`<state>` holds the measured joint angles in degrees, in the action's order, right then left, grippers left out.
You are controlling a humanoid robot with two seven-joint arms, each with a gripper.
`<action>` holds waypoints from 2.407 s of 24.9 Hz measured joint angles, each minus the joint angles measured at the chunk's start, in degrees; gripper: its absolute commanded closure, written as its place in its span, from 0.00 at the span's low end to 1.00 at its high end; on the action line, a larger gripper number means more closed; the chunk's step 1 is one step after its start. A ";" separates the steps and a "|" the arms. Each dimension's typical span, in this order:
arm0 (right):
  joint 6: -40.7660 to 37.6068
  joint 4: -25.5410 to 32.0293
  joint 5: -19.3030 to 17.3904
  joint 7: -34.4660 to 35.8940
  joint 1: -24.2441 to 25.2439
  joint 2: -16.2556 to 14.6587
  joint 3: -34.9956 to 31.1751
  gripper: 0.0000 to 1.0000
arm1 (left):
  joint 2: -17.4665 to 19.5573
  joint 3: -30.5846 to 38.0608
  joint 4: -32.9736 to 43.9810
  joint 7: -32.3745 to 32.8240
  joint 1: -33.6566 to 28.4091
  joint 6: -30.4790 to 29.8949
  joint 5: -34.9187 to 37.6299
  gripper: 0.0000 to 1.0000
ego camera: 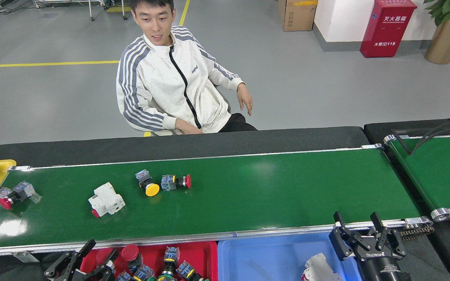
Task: Pick switch part from conveyor to tray
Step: 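Reach the left gripper to the white switch block and grasp it, then lift the white block with the left gripper and drop it in the blue tray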
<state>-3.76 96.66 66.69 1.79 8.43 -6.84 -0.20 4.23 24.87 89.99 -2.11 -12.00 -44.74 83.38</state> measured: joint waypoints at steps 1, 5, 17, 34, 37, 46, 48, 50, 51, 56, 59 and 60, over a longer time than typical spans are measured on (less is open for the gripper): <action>-0.24 0.00 0.00 -0.03 0.00 0.00 -0.03 0.01 | -0.08 1.04 0.02 0.01 -0.06 0.00 0.00 0.00; -1.13 0.04 0.00 -0.17 -0.04 0.00 -0.06 0.01 | -1.09 3.73 -0.32 0.10 -0.15 6.66 0.08 0.00; -2.76 0.06 0.00 -3.87 -1.98 0.27 -0.06 0.00 | -1.04 4.06 -1.31 0.05 -0.02 24.56 0.40 0.00; -5.10 -0.66 0.02 -4.02 -2.70 0.26 0.59 0.00 | 5.87 -0.30 -19.73 7.20 20.66 29.75 3.07 0.00; -5.12 -0.67 0.03 -4.02 -2.70 0.58 1.27 0.00 | 6.33 -0.38 -23.12 7.37 22.17 29.90 3.07 0.00; -6.41 -0.67 0.10 -4.02 -2.77 0.15 1.63 0.00 | 11.07 -0.49 -34.65 7.62 27.38 34.97 3.07 0.00; -7.19 -0.67 0.17 -4.03 -2.89 0.16 1.64 0.00 | 11.83 -0.49 -36.39 7.67 27.95 36.83 3.07 0.02; -8.04 -0.67 0.18 -4.04 -3.48 0.15 1.64 0.00 | 12.34 -0.48 -37.57 7.35 28.21 38.82 3.07 0.09; -8.41 -0.67 0.19 -4.04 -3.76 0.15 1.64 0.00 | 12.48 -0.48 -38.10 7.14 28.37 40.16 3.06 0.17; -10.02 -0.66 0.46 -4.04 -3.96 0.15 1.84 0.00 | 12.81 -1.82 -39.45 6.08 29.01 45.34 2.89 0.63; -10.24 -0.66 0.52 -4.04 -3.96 0.15 1.85 0.00 | 12.69 -2.04 -39.56 4.73 28.96 46.15 2.68 0.69; -10.26 -0.66 0.52 -4.04 -3.96 0.15 1.86 0.00 | 12.52 -2.11 -39.47 4.11 28.79 46.18 2.67 0.70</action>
<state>-14.03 96.00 67.21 -2.25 4.46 -6.69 1.66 16.75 22.76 50.52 2.00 16.79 1.44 86.05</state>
